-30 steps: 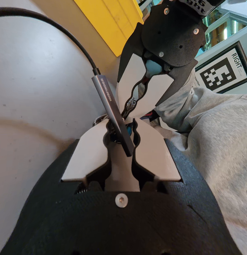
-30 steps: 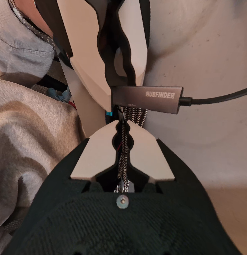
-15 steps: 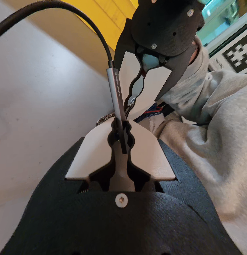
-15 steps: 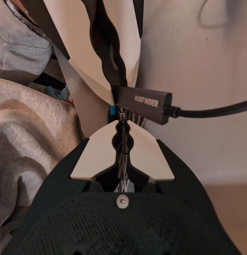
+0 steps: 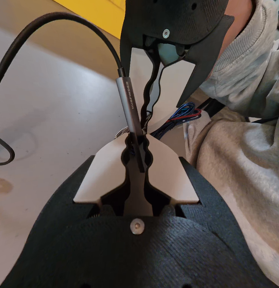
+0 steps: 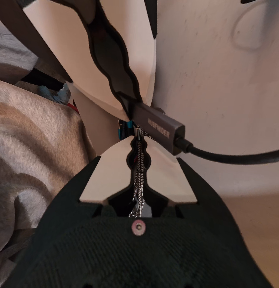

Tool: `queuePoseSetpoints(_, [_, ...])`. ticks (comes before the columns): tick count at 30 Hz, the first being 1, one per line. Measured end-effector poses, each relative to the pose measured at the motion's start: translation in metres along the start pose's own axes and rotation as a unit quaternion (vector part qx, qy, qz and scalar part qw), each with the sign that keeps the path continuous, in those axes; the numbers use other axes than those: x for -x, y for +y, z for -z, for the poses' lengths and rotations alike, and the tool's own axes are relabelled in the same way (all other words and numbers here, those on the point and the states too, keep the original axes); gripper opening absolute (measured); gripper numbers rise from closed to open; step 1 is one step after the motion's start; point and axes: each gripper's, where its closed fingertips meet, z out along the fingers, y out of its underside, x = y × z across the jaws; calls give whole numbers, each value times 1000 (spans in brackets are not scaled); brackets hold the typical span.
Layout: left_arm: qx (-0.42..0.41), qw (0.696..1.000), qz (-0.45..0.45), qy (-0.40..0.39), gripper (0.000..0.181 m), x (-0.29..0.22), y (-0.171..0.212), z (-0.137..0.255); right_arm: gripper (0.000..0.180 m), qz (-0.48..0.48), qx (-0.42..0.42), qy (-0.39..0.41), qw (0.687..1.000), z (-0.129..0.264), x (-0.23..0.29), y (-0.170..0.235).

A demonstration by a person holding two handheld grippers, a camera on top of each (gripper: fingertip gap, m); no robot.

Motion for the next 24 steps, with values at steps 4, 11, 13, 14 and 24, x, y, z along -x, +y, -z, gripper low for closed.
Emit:
queuePoseSetpoints(4, [28,992,-102,-66,20,3,1,-4,6,9,15,25,1000,0,-2,1])
queuePoseSetpoints(11, [7,997,-53,-50,18,7,-2,-2,6,18,-11,27,999,3,-5,-4])
queuePoseSetpoints(13, [-6,998,-24,-51,17,12,-4,2,5,35,-35,38,998,4,-10,-10])
queuePoseSetpoints(14, [-12,999,-8,-48,17,14,-4,4,6,46,-49,45,997,4,-12,-14])
queuePoseSetpoints(24, [-14,997,69,-32,19,23,0,7,37,94,-256,86,958,34,-19,-29])
